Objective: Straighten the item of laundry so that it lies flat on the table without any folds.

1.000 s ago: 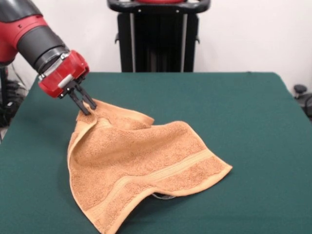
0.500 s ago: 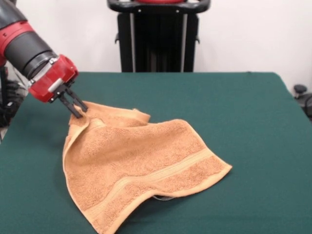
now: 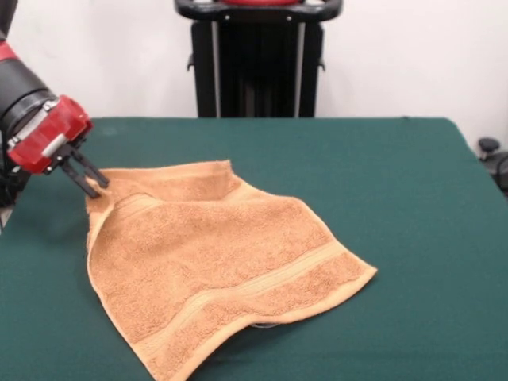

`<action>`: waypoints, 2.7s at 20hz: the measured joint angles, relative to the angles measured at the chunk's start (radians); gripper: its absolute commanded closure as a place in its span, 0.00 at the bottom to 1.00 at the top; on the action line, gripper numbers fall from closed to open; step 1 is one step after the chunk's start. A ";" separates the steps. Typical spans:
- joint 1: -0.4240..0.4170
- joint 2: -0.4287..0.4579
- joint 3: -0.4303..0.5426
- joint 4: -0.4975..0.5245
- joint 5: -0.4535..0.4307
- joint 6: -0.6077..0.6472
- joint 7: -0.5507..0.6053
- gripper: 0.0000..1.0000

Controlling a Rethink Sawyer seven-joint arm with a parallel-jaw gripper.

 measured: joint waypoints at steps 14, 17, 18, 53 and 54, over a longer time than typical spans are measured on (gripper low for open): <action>0.005 0.018 0.000 -0.108 0.032 0.085 -0.088 1.00; 0.005 0.046 0.000 -0.134 0.041 0.104 -0.100 1.00; 0.005 0.048 0.000 -0.137 0.042 0.107 -0.102 1.00; -0.014 0.149 0.000 -0.272 0.122 0.208 -0.270 1.00; -0.014 0.151 0.000 -0.273 0.124 0.210 -0.272 1.00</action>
